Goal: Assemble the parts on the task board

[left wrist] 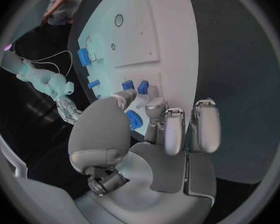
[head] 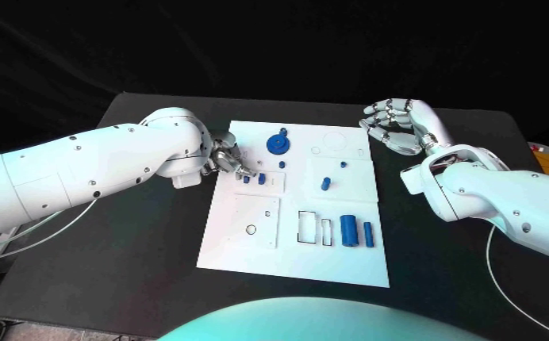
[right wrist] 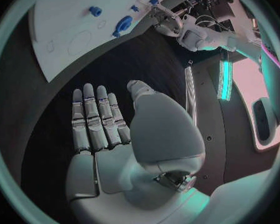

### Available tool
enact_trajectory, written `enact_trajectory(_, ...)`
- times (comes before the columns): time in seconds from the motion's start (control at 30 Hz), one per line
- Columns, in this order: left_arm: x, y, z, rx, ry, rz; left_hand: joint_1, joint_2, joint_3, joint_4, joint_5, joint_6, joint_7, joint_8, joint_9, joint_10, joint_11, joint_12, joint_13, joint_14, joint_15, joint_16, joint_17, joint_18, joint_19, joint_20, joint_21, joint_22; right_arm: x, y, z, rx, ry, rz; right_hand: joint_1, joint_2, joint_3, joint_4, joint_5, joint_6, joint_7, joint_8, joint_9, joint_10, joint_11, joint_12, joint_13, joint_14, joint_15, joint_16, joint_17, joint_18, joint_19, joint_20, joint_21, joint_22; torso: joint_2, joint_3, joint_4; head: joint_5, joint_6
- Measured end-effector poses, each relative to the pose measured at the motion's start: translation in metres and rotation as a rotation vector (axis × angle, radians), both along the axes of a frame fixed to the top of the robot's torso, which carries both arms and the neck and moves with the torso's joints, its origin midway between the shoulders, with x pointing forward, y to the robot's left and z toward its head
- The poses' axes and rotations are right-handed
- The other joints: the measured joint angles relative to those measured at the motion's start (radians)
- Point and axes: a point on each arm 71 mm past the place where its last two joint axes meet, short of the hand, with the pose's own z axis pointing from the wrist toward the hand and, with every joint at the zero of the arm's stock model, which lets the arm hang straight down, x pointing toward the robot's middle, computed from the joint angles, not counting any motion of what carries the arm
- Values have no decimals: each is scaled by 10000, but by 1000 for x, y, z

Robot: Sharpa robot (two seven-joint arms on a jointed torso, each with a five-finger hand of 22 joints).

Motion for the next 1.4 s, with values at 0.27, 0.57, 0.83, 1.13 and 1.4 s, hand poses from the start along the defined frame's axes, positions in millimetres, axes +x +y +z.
enact_trajectory(0.27,2,3,10,-1143,-739,550,98,361,-460,-22,43,-903,387,-410,-211,-1488,322,-1522,-2120,-12,144,-37,0,98,-791,120,-747,-1180,0,0,0,3,0,-4,0,0,0,0,0,0,0,0,-9,0,0,0,1,0,0,0,-11,0,0,0,0,-16,-12,7,5,-25,40)
enact_trajectory(0.57,5,-11,31,-3717,-3000,392,2607,-153,509,-207,45,-2558,1248,-748,-945,-4565,1180,-3111,-3703,-3273,968,-4869,-5188,1024,-4402,821,-5257,-6586,0,0,0,2,4,-16,0,0,0,0,0,0,0,0,-8,0,0,0,1,-37,37,0,-24,0,0,0,0,-27,-13,11,12,-98,124)
enact_trajectory(0.83,0,-31,35,-4543,-4997,-1173,4070,-748,1145,-383,45,-2418,1259,-1342,-2169,-5138,1291,-4850,-5425,-3563,1072,-5424,-5957,1022,-4294,913,-5842,-7031,1,0,-1,9,24,6,0,0,0,0,0,0,0,0,-8,0,0,0,2,-37,37,0,-33,1,0,0,0,-36,-13,6,14,-131,162)
enact_trajectory(1.13,-4,-49,24,-3466,-5920,-3067,4367,-847,931,-258,7,-1340,1088,-2174,-3350,-4463,1286,-6007,-6724,-2407,1054,-3183,-4556,1020,-3917,890,-4779,-6118,1,2,-1,16,70,60,0,0,0,0,0,0,0,19,-15,0,0,0,2,-37,37,0,-41,0,0,0,0,-37,-12,3,7,-139,207)
enact_trajectory(1.4,-3,-63,14,-2345,-5905,-4216,4447,-844,767,-201,8,-1122,1052,-2439,-3657,-4213,1288,-6421,-7132,-2011,1059,-2401,-3975,1020,-3185,921,-3537,-4621,1,4,-2,26,103,113,0,0,0,0,0,0,0,40,-20,0,0,0,2,-36,36,0,-45,0,0,0,0,-36,1,5,-5,-139,226)
